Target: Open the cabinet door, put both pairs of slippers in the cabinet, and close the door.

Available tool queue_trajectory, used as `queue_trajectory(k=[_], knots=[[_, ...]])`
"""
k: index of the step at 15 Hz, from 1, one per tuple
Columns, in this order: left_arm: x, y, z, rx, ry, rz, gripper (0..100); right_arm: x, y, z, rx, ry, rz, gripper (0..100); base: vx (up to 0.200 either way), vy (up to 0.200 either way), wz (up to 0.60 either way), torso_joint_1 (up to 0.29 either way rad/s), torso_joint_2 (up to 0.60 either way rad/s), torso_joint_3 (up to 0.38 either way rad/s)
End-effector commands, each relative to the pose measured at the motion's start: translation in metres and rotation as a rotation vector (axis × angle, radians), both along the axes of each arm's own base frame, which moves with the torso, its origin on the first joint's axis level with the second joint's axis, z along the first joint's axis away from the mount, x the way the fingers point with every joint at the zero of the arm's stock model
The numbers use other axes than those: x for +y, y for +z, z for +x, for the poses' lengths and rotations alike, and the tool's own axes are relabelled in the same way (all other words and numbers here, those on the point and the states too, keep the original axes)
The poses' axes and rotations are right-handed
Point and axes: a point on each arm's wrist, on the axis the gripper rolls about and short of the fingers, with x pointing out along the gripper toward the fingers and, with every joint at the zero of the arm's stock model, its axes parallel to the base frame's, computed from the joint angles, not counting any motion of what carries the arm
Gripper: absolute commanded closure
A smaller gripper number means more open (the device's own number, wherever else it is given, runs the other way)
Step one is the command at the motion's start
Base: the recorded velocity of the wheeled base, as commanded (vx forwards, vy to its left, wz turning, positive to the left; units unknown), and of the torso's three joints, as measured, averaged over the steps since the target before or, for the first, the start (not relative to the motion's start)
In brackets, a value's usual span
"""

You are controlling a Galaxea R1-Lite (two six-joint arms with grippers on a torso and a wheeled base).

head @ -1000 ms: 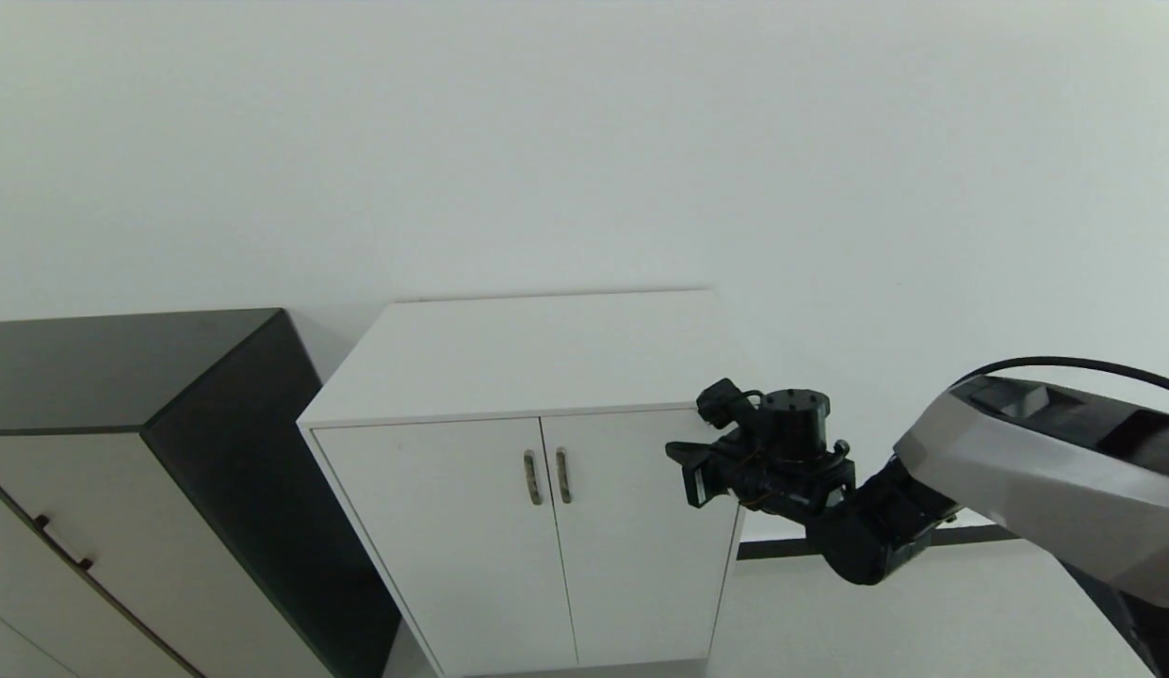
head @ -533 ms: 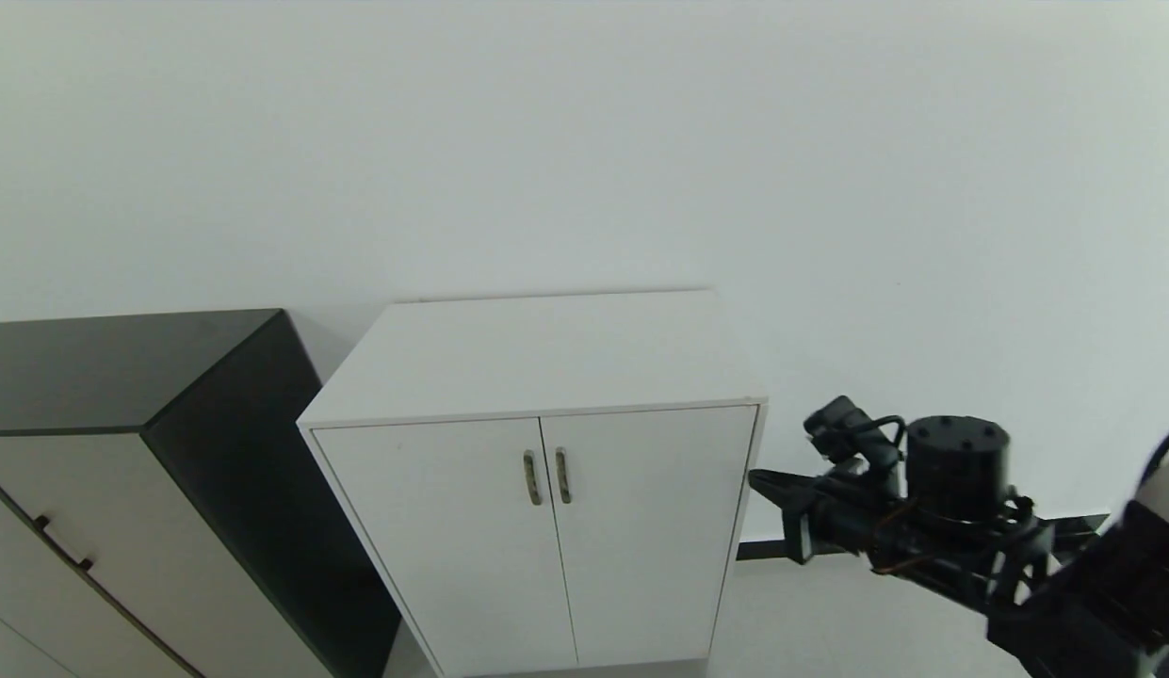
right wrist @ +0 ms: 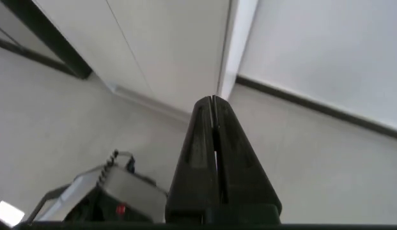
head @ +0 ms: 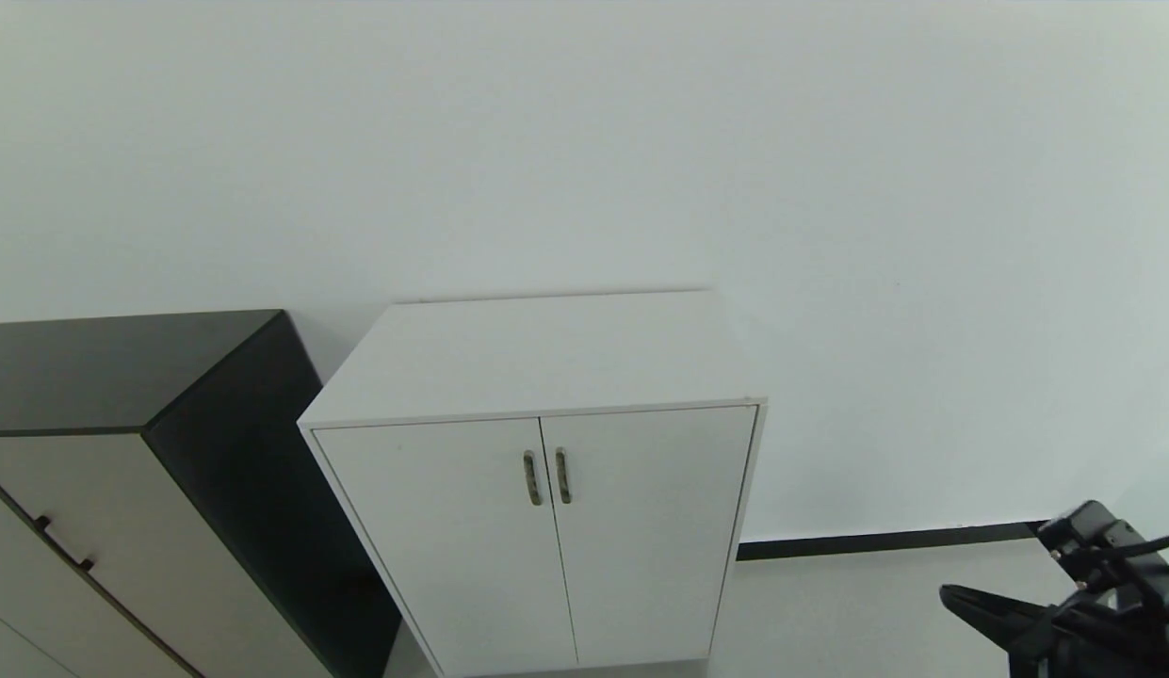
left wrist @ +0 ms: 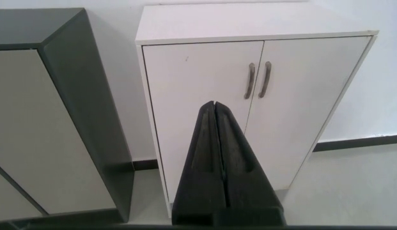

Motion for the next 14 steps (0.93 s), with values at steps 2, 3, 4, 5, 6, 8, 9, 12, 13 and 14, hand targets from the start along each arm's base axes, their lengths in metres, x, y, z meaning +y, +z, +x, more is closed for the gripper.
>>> queue_trajectory(k=[2,3,4,5,6,8,9,12,13,14], knots=[[0.000,0.000,0.000,0.000,-0.001,0.000,100,-0.025,0.004,-0.056,0.029,-0.052,-0.020,100,0.000,0.000,0.00,0.000,0.00,0.000],[0.000,0.000,0.000,0.000,-0.001,0.000,100,-0.027,0.003,-0.060,0.042,-0.058,-0.025,100,0.000,0.000,0.00,0.000,0.00,0.000],[0.000,0.000,0.000,0.000,0.001,-0.001,100,-0.033,-0.002,-0.077,0.082,-0.083,-0.038,100,0.000,0.000,0.00,0.000,0.00,0.000],[0.000,0.000,0.000,0.000,-0.001,-0.001,100,-0.036,-0.005,-0.084,0.091,-0.104,-0.043,100,0.000,0.000,0.00,0.000,0.00,0.000],[0.000,0.000,0.000,0.000,-0.001,-0.001,100,-0.037,-0.006,-0.087,0.096,-0.113,-0.045,100,0.000,0.000,0.00,0.000,0.00,0.000],[0.000,0.000,0.000,0.000,0.001,-0.001,100,-0.041,-0.012,-0.101,0.115,-0.119,-0.046,100,0.000,0.000,0.00,0.000,0.00,0.000],[0.000,0.000,0.000,0.000,0.002,-0.001,100,-0.042,-0.014,-0.107,0.119,-0.118,-0.048,100,0.000,0.000,0.00,0.000,0.00,0.000],[0.000,0.000,0.000,0.000,0.002,-0.001,100,-0.044,-0.015,-0.113,0.095,-0.122,-0.031,100,0.000,0.000,0.00,0.000,0.00,0.000],[0.000,0.000,0.000,0.000,0.001,-0.001,100,-0.044,-0.015,-0.114,0.090,-0.123,-0.028,100,0.000,0.000,0.00,0.000,0.00,0.000],[0.000,0.000,0.000,0.000,0.001,-0.003,100,-0.044,-0.014,-0.114,0.074,-0.129,-0.032,100,0.000,0.000,0.00,0.000,0.00,0.000]])
